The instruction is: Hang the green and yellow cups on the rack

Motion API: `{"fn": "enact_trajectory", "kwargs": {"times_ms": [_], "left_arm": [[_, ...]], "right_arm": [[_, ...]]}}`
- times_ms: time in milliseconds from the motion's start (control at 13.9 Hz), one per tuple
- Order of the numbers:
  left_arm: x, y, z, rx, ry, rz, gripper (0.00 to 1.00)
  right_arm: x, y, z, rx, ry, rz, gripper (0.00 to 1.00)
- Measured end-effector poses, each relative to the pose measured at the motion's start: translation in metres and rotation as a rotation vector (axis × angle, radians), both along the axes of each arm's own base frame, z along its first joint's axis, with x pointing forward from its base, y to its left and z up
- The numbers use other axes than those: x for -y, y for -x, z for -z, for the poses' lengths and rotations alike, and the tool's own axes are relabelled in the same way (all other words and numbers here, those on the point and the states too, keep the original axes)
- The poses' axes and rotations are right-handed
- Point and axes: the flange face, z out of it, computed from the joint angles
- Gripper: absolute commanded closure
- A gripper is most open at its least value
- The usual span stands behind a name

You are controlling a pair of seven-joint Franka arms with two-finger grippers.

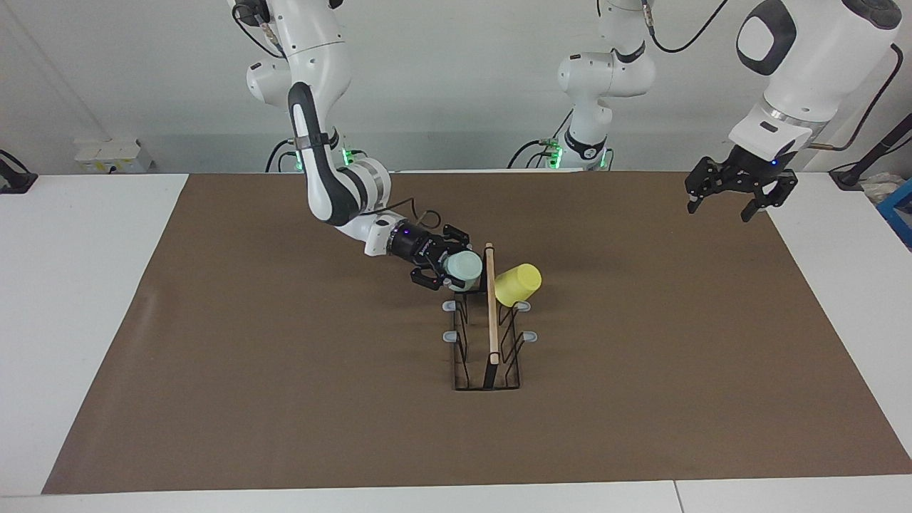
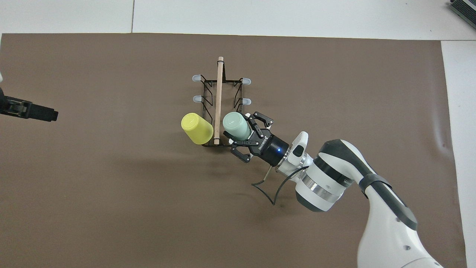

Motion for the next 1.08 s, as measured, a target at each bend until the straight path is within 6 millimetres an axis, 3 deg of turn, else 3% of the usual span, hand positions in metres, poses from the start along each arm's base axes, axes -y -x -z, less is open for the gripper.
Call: {"fn": "enact_trajectory", "kwargs": {"times_ms": [216, 576, 864, 1080], "left_arm": [[0.0, 0.003, -0.007, -0.017, 0.001, -0.019, 0.0], [0.003, 0.006, -0.005, -0.047, 0.002, -0.046, 0.0], [0.005, 0.009, -0.002, -0.078, -0.019, -0.087, 0.0], [0.005, 0.01, -0.002, -0.081, -0.023, -0.11, 0.0]], "right_arm": [[0.0, -0.003, -0.006, 0.012, -0.005, 0.001, 0.0], [0.0, -0.01, -0.038, 0.031, -0.007, 0.018, 0.0], [0.007, -0.004, -0.105, -0.039, 0.061, 0.024, 0.0], [0.036, -0.017, -0.159, -0.056, 0.202, -0.056, 0.0]]}}
